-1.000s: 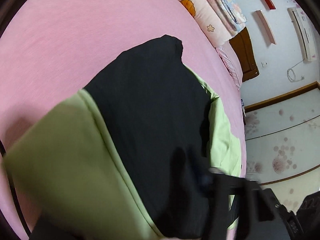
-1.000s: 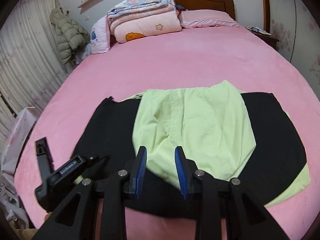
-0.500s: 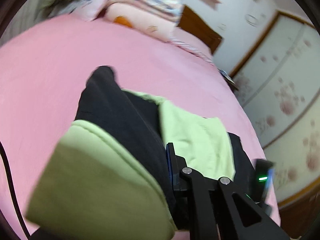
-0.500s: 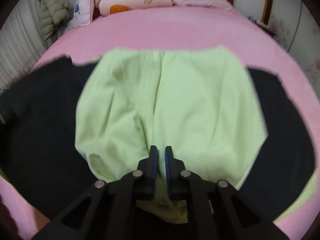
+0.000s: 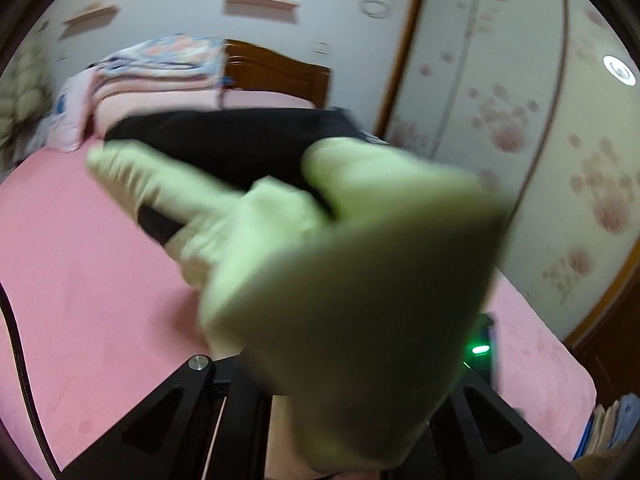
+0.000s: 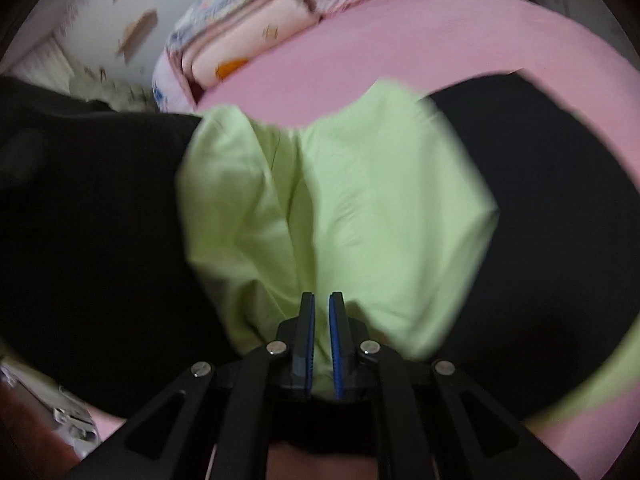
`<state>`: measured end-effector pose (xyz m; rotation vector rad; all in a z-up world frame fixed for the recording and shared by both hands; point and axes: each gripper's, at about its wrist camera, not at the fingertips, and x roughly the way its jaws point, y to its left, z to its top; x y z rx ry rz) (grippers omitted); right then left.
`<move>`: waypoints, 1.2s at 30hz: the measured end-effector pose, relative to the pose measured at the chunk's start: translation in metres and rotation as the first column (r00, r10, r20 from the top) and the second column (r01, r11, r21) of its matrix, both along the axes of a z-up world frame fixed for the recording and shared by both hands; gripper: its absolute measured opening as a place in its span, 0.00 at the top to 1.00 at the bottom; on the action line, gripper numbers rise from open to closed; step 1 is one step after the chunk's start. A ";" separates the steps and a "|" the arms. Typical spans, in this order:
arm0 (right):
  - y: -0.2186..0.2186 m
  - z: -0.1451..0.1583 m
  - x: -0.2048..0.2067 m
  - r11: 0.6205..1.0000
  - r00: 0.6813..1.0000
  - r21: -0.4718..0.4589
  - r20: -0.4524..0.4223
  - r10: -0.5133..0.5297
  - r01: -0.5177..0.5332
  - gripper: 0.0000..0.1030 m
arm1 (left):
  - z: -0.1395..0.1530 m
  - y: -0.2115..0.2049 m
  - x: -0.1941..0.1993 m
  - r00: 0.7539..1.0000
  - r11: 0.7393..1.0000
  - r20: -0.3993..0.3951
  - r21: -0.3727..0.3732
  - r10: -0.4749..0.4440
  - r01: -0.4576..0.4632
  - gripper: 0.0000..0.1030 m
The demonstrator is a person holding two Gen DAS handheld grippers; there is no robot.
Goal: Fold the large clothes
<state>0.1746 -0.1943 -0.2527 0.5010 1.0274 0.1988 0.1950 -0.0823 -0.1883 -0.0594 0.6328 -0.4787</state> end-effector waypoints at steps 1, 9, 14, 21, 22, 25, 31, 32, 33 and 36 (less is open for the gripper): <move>-0.022 0.011 -0.012 1.000 1.000 -0.010 0.021 -0.021 0.021 0.93 | -0.001 -0.013 0.000 1.000 1.000 -0.004 0.007 -0.022 0.022 0.94; -0.137 0.020 -0.071 0.965 0.991 -0.230 -0.015 -0.135 0.128 0.93 | -0.080 -0.136 0.007 0.966 0.957 -0.183 0.194 -0.180 0.215 0.90; -0.177 0.015 -0.087 0.949 0.977 -0.253 -0.048 -0.207 0.189 0.93 | -0.129 -0.157 0.009 0.941 0.916 -0.304 0.317 -0.147 0.246 0.81; -0.183 0.034 -0.079 0.966 0.976 -0.150 -0.025 -0.215 0.209 0.65 | -0.087 -0.136 -0.011 0.904 0.937 -0.349 0.151 -0.247 0.314 0.38; -0.187 0.036 -0.076 0.969 0.977 -0.132 -0.017 -0.213 0.209 0.60 | -0.077 -0.130 -0.015 0.905 0.942 -0.341 0.125 -0.254 0.312 0.38; -0.189 0.047 -0.070 0.973 0.975 -0.058 0.006 -0.221 0.221 0.56 | -0.047 -0.106 -0.026 0.937 0.965 -0.276 0.093 -0.213 0.247 0.38; -0.176 0.046 -0.042 0.982 0.981 0.011 -0.042 -0.188 0.188 0.48 | -0.042 -0.055 0.003 0.968 0.984 -0.245 0.180 0.047 -0.002 0.35; -0.172 0.042 -0.037 0.986 0.984 -0.002 -0.062 -0.166 0.166 0.48 | -0.052 -0.052 0.013 0.960 0.970 -0.260 0.239 0.102 -0.038 0.35; -0.167 0.037 -0.034 0.989 0.986 -0.015 -0.087 -0.145 0.144 0.48 | -0.063 -0.048 0.019 0.953 0.956 -0.267 0.287 0.144 -0.064 0.35; -0.152 0.015 -0.017 0.995 0.981 -0.063 -0.169 -0.092 0.082 0.48 | -0.089 -0.024 0.028 0.933 0.933 -0.280 0.339 0.225 -0.123 0.35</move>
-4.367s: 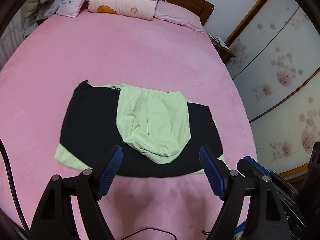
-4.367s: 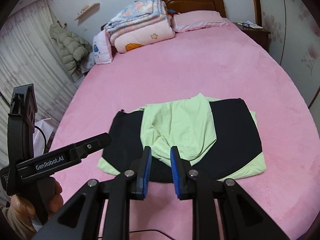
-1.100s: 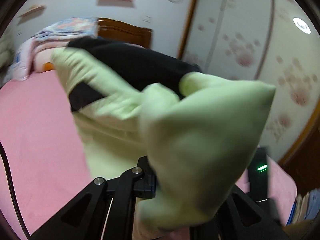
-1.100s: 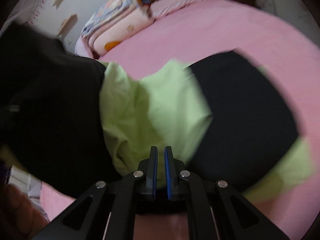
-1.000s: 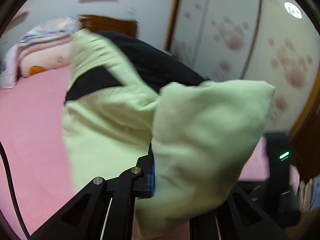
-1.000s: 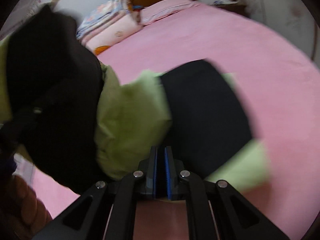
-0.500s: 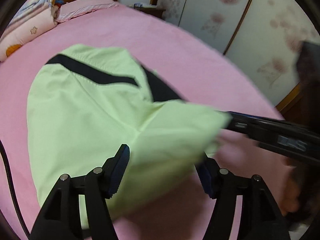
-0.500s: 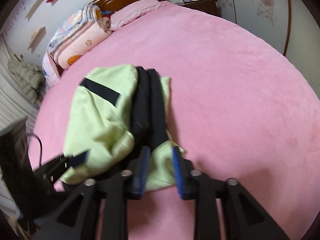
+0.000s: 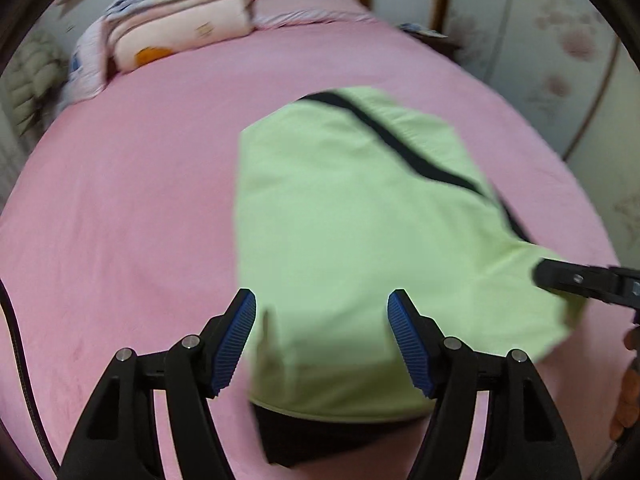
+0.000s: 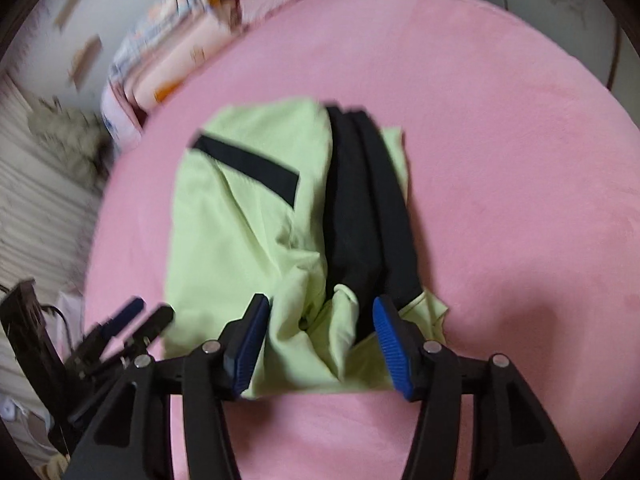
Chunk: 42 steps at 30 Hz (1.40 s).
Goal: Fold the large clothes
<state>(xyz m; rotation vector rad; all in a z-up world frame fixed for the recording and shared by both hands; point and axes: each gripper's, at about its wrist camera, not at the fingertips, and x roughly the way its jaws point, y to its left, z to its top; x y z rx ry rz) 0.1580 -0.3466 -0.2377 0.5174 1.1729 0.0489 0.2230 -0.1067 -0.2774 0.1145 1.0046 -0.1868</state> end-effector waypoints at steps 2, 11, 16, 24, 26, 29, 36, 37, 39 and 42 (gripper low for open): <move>0.005 -0.009 0.008 0.999 1.000 -0.033 -0.009 0.023 -0.024 0.50 | -0.006 0.005 0.009 0.999 0.999 -0.010 -0.014 0.035 -0.035 0.35; 0.006 -0.001 -0.023 0.987 0.994 -0.159 0.099 0.053 -0.036 0.88 | -0.031 -0.013 0.015 1.000 0.999 0.010 -0.050 -0.001 0.001 0.33; 0.009 -0.055 -0.037 0.979 0.999 -0.204 0.045 0.010 -0.001 0.87 | -0.049 -0.029 0.004 0.995 0.995 0.053 0.062 -0.085 0.082 0.25; 0.023 -0.033 -0.024 0.964 1.000 -0.267 0.009 -0.012 0.014 0.73 | -0.036 -0.013 0.018 0.995 0.998 -0.069 -0.008 -0.065 0.064 0.19; 0.019 -0.013 -0.026 0.967 0.998 -0.251 0.038 -0.039 0.048 0.70 | -0.025 -0.005 0.019 0.994 0.999 -0.095 -0.022 -0.049 0.047 0.17; 0.023 0.020 -0.029 0.963 0.991 -0.256 0.116 -0.059 0.087 0.54 | -0.001 0.009 0.017 0.994 0.998 -0.110 -0.059 -0.018 0.011 0.05; 0.063 0.064 -0.015 0.975 0.972 -0.219 0.236 0.021 0.032 0.42 | 0.039 0.021 0.022 0.992 0.994 -0.119 -0.099 0.037 -0.049 0.01; 0.069 0.065 -0.012 0.975 0.969 -0.221 0.246 0.040 0.016 0.42 | 0.041 0.022 0.024 0.993 0.993 -0.110 -0.099 0.046 -0.057 0.01; 0.081 0.061 0.001 0.972 0.963 -0.234 0.258 0.078 -0.017 0.42 | 0.046 0.019 0.029 0.994 0.992 -0.083 -0.107 0.065 -0.073 0.01; 0.098 0.044 0.030 0.951 0.968 -0.299 0.208 0.142 -0.075 0.43 | 0.044 0.009 0.051 0.996 0.993 -0.061 -0.085 0.071 -0.076 0.01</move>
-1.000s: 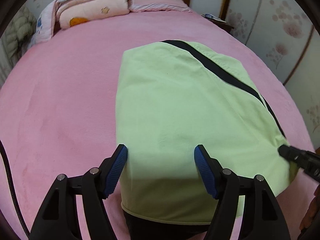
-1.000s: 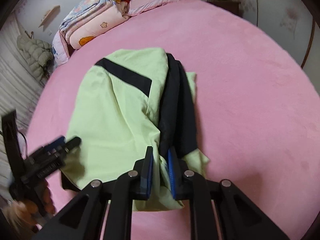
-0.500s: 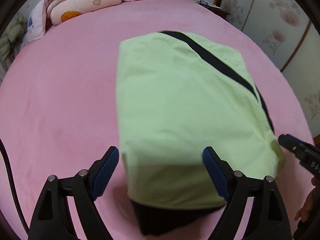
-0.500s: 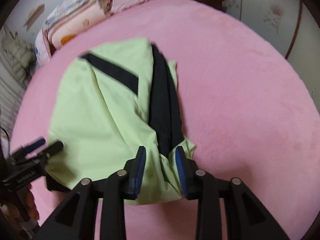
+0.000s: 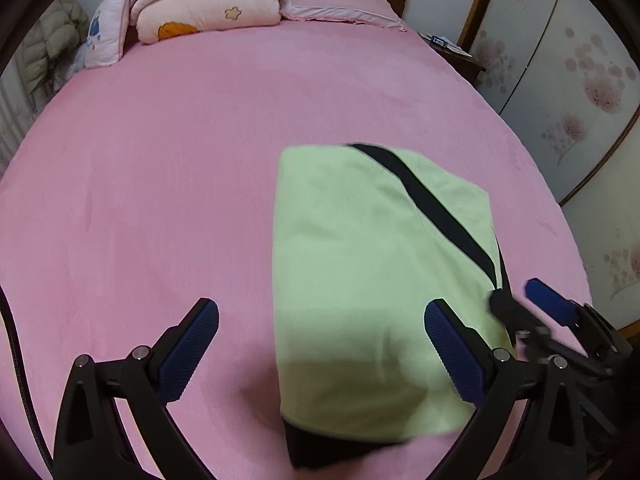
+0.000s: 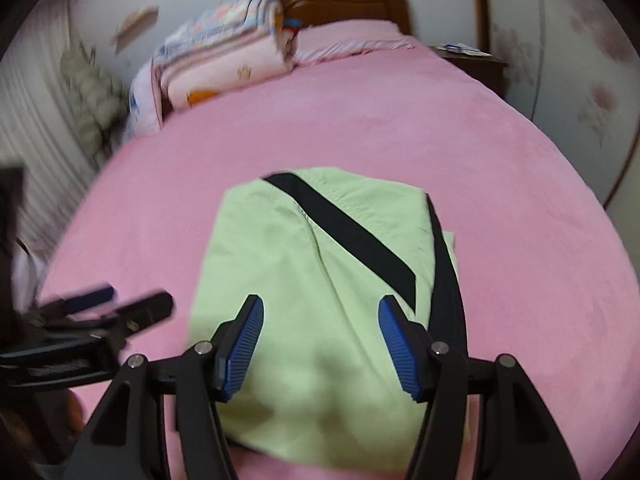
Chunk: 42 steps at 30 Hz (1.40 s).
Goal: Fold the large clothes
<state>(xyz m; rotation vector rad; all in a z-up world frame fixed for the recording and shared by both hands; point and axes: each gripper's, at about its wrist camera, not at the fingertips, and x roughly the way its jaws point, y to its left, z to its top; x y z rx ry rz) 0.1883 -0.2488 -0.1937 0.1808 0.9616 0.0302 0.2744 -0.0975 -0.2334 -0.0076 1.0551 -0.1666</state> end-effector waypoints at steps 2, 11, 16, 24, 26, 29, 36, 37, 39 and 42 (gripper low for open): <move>0.005 -0.010 0.019 0.998 1.000 -0.054 -0.008 0.027 -0.028 0.51 | -0.005 -0.008 0.016 1.000 1.000 0.003 0.003 -0.008 0.008 0.01; -0.030 -0.064 0.076 0.991 0.990 -0.136 -0.136 -0.034 0.016 0.55 | -0.064 -0.026 0.075 0.998 1.000 -0.059 0.003 0.001 -0.001 0.01; -0.059 -0.096 0.080 0.988 0.972 -0.134 -0.213 -0.101 0.073 0.55 | -0.102 -0.013 0.084 0.990 0.999 -0.138 -0.014 0.037 -0.039 0.00; -0.054 -0.088 0.076 0.987 0.968 -0.143 -0.225 -0.108 0.077 0.54 | -0.099 -0.011 0.084 0.990 1.000 -0.141 -0.005 0.023 -0.024 0.00; -0.055 -0.077 0.072 0.991 0.971 -0.097 -0.213 -0.109 0.090 0.53 | -0.088 -0.014 0.079 0.991 1.000 -0.136 0.009 0.011 -0.010 0.00; -0.055 -0.052 0.059 0.992 0.978 -0.075 -0.175 -0.112 0.100 0.53 | -0.060 -0.017 0.065 0.996 1.000 -0.091 0.015 -0.004 0.006 0.00; -0.054 0.002 0.020 0.989 0.985 -0.039 -0.092 -0.147 0.144 0.38 | -0.011 -0.019 0.038 0.998 1.000 -0.062 0.006 -0.026 0.026 0.00; -0.056 0.010 0.012 0.986 0.982 -0.037 -0.085 -0.166 0.163 0.38 | -0.007 -0.019 0.034 0.998 1.000 -0.059 -0.001 -0.023 0.023 0.00; -0.062 0.018 0.007 0.985 0.981 -0.009 -0.083 -0.175 0.175 0.38 | 0.004 -0.015 0.024 0.998 0.999 -0.060 -0.033 -0.009 0.007 0.00; -0.066 0.029 -0.007 0.980 0.978 0.037 -0.083 -0.191 0.194 0.38 | 0.016 -0.007 0.014 0.998 0.996 -0.069 -0.085 0.009 -0.015 0.00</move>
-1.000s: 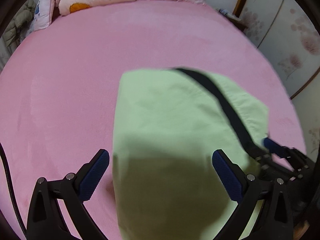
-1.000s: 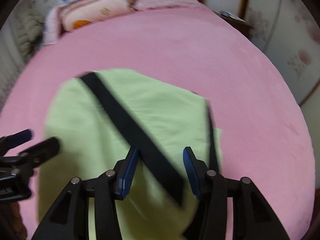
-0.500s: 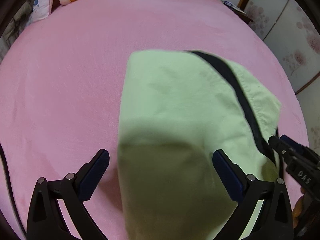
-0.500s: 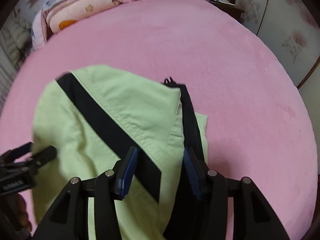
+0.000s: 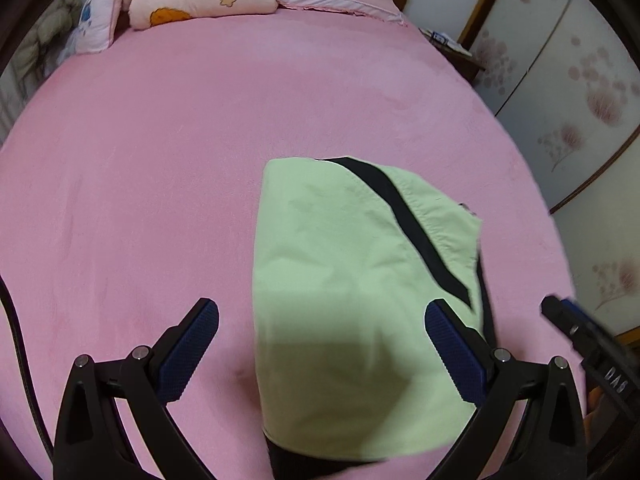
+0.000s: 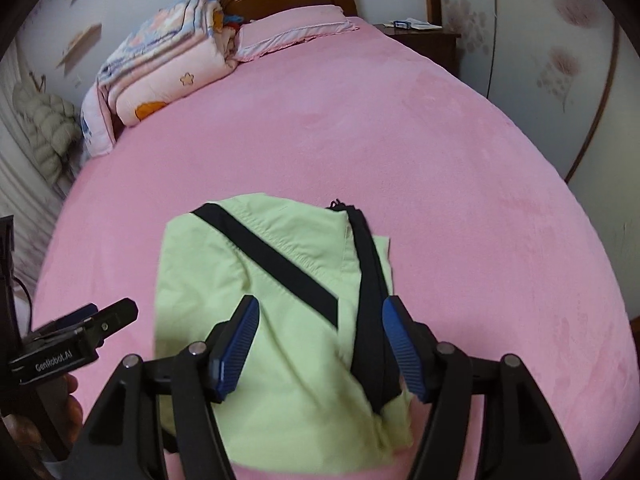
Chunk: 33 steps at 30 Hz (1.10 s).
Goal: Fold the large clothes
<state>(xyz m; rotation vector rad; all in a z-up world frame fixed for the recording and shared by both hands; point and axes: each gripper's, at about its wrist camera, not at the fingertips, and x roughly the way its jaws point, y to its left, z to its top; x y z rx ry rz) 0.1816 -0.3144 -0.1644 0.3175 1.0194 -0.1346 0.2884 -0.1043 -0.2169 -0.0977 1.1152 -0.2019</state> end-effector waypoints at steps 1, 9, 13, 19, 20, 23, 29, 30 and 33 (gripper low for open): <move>0.000 0.003 -0.006 1.000 1.000 0.008 0.002 -0.004 0.004 0.38 | 0.005 0.003 -0.005 1.000 1.000 -0.006 -0.012 0.002 -0.002 0.00; 0.004 0.025 -0.044 1.000 1.000 -0.009 -0.010 -0.013 0.013 0.37 | 0.032 0.012 -0.043 1.000 0.997 -0.011 -0.079 -0.021 0.020 0.00; 0.004 0.018 -0.048 1.000 0.990 0.006 -0.136 0.021 -0.020 0.37 | 0.047 0.026 -0.062 0.999 0.996 0.040 -0.093 0.010 -0.007 0.00; 0.000 0.012 -0.067 0.995 0.997 0.061 0.003 0.078 -0.078 0.12 | 0.027 0.030 -0.071 0.992 0.988 0.102 -0.129 -0.072 0.085 0.00; -0.002 0.005 -0.067 0.994 0.996 0.064 -0.005 0.089 -0.088 0.07 | 0.018 0.029 -0.068 0.993 0.987 0.076 -0.129 -0.088 0.097 0.00; -0.009 -0.016 -0.065 0.991 0.995 0.093 -0.025 0.101 -0.098 0.04 | -0.015 0.033 -0.060 0.995 0.982 0.006 -0.160 -0.098 0.098 0.00; -0.025 -0.065 -0.054 0.986 0.986 0.108 -0.097 0.139 -0.129 0.04 | -0.073 0.055 -0.040 0.995 0.967 -0.097 -0.254 -0.012 -0.014 0.00; -0.027 -0.072 -0.052 0.985 0.983 0.112 -0.112 0.142 -0.130 0.04 | -0.079 0.057 -0.038 0.993 0.966 -0.114 -0.257 -0.002 -0.028 0.01; -0.036 -0.092 -0.043 0.981 0.979 0.137 -0.132 0.155 -0.137 0.04 | -0.102 0.060 -0.028 0.984 0.960 -0.175 -0.274 0.006 -0.054 0.02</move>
